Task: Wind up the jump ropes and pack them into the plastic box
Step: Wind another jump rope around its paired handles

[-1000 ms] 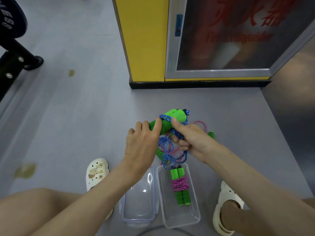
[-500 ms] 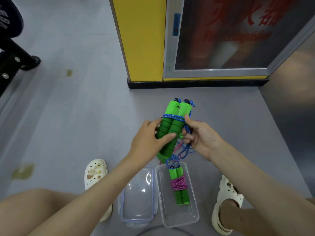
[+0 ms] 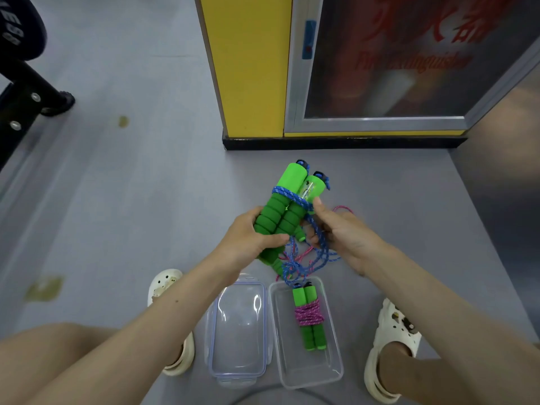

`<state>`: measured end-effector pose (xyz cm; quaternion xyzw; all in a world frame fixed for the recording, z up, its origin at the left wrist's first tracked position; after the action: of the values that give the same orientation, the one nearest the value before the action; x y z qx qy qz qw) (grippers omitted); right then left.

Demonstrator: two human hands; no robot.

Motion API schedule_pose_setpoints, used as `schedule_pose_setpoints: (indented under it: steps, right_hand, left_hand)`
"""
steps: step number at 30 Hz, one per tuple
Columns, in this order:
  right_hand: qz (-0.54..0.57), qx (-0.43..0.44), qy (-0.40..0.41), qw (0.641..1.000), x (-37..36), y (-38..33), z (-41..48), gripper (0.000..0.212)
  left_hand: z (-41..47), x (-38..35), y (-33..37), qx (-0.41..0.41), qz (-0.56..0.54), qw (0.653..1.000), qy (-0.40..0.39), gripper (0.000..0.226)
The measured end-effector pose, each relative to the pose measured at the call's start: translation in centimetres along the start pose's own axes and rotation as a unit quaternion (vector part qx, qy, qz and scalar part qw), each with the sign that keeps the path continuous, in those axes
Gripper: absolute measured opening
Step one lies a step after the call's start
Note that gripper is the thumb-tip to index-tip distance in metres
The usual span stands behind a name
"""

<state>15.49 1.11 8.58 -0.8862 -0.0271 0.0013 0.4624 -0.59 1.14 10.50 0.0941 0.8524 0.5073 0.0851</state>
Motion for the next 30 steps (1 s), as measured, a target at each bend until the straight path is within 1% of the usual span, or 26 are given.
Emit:
schedule_pose_setpoints:
  steps: [2,5,6,8,11,12,15,19,24,27,30]
  right_hand:
    - [-0.065,0.008,0.018,0.998,0.4,0.1,0.0,0.041]
    - [-0.103,0.026,0.002,0.994,0.1,0.0,-0.3,0.009]
    - [-0.11,0.026,0.004,0.994,0.1,0.0,-0.4,0.002]
    - [-0.135,0.027,0.018,0.99,0.3,0.0,-0.4,0.012]
    - [-0.198,0.047,0.03,0.979,0.4,-0.5,-0.6,0.007]
    - [-0.206,0.052,0.027,0.977,0.3,-0.6,-0.7,0.012]
    - [-0.18,0.059,0.002,0.982,-0.5,-0.8,-0.9,0.023]
    - [-0.161,0.075,-0.017,0.984,-1.2,-1.2,-1.2,0.029]
    - [-0.12,0.076,-0.035,0.989,-2.0,-1.3,-1.3,0.036]
    - [-0.145,0.065,-0.041,0.986,-2.3,-1.2,-1.6,0.046]
    - [-0.123,0.04,-0.037,0.991,-2.2,-1.1,-1.4,0.046]
  left_hand:
    - [0.2,0.5,-0.2,-0.017,0.044,0.998,0.031,0.033]
    - [0.6,1.5,0.0,-0.059,0.133,0.986,0.083,0.031]
    - [0.7,1.8,0.1,-0.073,0.16,0.98,0.097,0.031]
    - [0.7,2.2,0.2,-0.092,0.214,0.965,0.119,0.032]
    - [0.4,2.4,0.4,-0.104,0.285,0.943,0.139,0.033]
    - [0.3,2.4,0.5,-0.106,0.31,0.934,0.145,0.034]
    - [-0.1,2.0,1.0,-0.117,0.376,0.904,0.166,0.033]
    - [-0.4,1.8,1.5,-0.133,0.425,0.874,0.194,0.031]
    - [-1.2,0.7,2.2,-0.183,0.537,0.794,0.218,0.035]
    - [-1.5,-0.2,2.3,-0.218,0.59,0.746,0.219,0.047]
    - [-1.7,-0.9,2.5,-0.231,0.639,0.698,0.229,0.058]
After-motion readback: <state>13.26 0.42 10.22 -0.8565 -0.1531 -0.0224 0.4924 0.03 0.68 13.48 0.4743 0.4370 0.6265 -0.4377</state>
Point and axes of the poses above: each hand's wrist, its own z-axis towards the middle knuckle, its own x-axis out of the back of the hand, y = z × x, the point moved 7 cm from there along z, towards the middle knuckle, and after that the axes turned 3 degrees about -z, right-handed, at the moved point
